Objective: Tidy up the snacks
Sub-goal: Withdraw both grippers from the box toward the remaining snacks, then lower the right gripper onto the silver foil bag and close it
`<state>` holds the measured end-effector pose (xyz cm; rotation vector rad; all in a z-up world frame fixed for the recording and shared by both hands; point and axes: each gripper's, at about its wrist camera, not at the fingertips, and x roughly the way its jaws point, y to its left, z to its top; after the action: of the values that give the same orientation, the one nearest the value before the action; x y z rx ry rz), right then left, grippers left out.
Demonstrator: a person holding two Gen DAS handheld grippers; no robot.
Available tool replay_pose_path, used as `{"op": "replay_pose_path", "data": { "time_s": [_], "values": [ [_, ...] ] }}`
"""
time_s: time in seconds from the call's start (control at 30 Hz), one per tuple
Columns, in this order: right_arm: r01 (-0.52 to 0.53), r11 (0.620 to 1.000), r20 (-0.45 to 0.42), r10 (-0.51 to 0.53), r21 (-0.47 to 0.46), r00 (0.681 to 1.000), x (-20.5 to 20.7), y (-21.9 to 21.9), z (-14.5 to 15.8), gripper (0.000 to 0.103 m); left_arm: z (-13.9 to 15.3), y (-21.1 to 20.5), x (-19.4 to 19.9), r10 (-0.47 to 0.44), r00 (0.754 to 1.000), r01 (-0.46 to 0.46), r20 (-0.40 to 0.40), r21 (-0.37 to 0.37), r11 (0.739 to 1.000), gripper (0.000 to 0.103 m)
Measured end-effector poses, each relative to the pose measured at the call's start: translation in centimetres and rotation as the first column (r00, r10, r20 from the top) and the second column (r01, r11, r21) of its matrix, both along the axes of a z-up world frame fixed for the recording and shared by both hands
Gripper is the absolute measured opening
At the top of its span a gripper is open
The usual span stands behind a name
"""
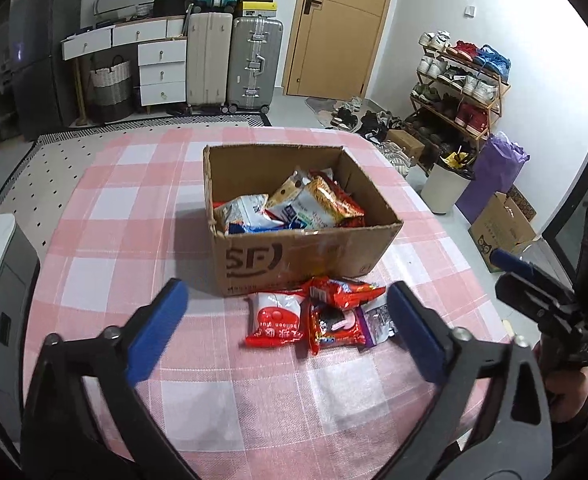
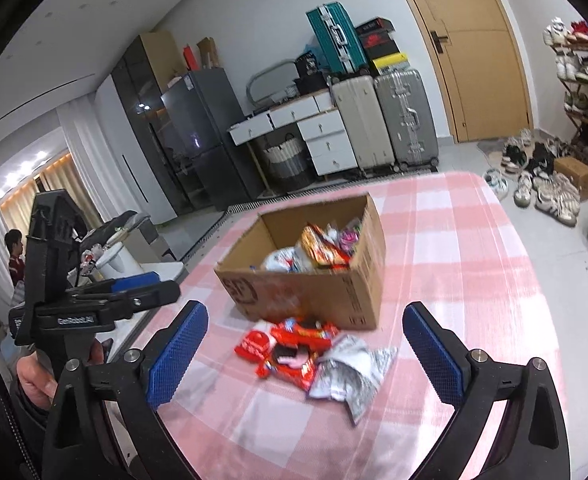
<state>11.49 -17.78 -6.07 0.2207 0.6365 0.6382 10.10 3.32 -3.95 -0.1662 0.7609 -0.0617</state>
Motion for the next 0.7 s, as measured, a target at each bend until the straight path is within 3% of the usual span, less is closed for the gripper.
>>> {"op": "replay_pose_path", "data": {
  "time_s": [0.37, 0.7],
  "values": [
    [0.007, 0.999, -0.143, -0.012, -0.032, 0.99, 2.0, 0.6, -6.3, 0.1, -5.8, -0.4, 1.4, -0.012, 0.996, 0.011, -0.088, -0.008, 1.0, 0.102],
    [0.007, 0.998, -0.248, -0.022, -0.062, 0.968, 5.2, 2.0, -11.1, 0.1, -11.4, 0.0, 4.1, -0.041, 0.982, 0.029, -0.185, -0.067, 0.997, 0.102]
  ]
}}
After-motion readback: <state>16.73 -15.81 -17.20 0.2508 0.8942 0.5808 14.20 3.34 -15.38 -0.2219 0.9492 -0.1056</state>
